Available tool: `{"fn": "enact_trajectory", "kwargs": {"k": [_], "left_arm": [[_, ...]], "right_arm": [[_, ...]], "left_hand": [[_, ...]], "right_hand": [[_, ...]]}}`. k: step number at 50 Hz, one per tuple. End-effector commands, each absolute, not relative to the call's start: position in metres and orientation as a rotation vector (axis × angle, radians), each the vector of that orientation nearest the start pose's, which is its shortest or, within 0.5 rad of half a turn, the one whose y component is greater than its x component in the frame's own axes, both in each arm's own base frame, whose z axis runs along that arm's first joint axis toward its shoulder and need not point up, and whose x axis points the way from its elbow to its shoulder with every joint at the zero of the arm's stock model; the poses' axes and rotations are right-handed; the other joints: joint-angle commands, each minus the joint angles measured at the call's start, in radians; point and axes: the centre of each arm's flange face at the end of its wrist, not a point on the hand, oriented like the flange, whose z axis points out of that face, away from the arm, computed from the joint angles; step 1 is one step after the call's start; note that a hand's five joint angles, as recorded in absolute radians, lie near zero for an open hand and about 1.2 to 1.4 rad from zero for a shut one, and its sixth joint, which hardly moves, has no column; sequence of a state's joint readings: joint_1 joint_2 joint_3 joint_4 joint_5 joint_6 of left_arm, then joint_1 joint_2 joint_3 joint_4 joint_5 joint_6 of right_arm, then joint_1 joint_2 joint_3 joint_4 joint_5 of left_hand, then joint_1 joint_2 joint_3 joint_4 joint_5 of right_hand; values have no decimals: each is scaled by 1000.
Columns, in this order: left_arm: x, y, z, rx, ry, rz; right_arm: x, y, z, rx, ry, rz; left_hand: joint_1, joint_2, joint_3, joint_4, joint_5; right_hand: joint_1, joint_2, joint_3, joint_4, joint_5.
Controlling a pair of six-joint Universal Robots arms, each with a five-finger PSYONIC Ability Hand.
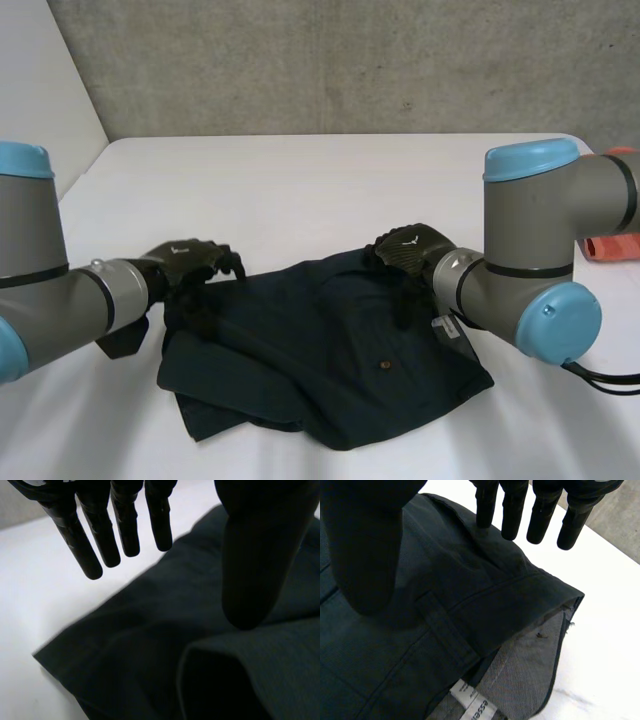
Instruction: Fold the laundry.
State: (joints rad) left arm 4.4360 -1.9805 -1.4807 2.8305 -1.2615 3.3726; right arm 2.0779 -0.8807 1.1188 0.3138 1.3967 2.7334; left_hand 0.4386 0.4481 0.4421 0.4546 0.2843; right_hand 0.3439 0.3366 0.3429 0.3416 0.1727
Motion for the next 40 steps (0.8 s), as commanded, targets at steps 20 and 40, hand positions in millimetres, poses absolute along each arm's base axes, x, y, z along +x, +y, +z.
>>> {"fn": "enact_trajectory", "kwargs": {"k": [20, 40], "left_arm": [[-280, -348, 243, 888, 2364, -2111], [-289, -318, 362, 766, 1703, -2795]], "right_arm": [[356, -329, 208, -1282, 1864, -2096], [335, -373, 372, -672, 1056, -2571]], "left_hand": [[958, 948, 954, 942, 937], [958, 948, 954, 942, 937]], "right_hand": [[1052, 1060, 1053, 1055, 1049], [1052, 1060, 1053, 1055, 1049]]}}
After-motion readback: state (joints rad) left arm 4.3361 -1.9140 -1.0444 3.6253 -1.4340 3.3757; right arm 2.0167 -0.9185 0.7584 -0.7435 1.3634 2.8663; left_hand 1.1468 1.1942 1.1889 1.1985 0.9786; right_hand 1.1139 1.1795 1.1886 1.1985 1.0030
